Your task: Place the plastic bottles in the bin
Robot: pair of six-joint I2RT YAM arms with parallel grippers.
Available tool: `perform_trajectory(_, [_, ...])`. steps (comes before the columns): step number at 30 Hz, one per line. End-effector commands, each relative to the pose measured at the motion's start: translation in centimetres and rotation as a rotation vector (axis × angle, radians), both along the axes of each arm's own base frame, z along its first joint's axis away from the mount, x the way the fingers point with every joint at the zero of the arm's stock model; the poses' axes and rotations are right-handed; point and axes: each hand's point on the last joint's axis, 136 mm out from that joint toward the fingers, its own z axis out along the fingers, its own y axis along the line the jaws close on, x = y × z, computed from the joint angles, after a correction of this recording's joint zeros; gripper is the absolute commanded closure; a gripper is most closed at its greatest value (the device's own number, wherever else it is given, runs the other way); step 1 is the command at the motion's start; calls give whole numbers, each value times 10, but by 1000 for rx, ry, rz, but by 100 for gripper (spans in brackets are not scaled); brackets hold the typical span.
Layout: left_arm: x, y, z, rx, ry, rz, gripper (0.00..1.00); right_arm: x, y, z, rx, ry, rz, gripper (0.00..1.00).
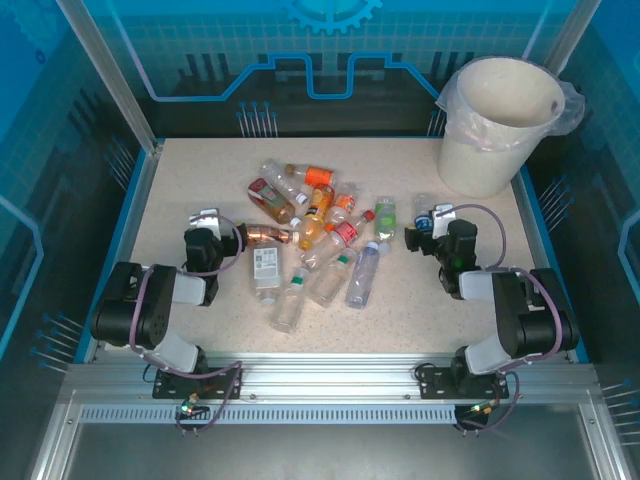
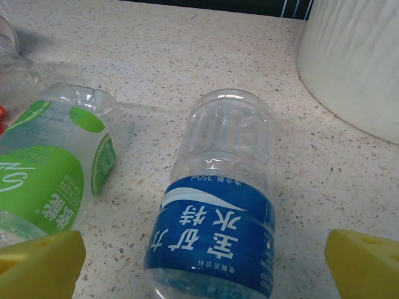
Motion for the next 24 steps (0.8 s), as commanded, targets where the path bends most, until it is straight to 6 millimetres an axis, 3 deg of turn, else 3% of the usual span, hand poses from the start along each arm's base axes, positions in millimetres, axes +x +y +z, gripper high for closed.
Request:
perform_trajectory(1, [8,-4,17,23,-51,-23,1,7,3,11,5,-37,20,0])
perform_trajectory(24, [9,-6,17,22,-48,-35,1,7,3,11,5,-37,19,0])
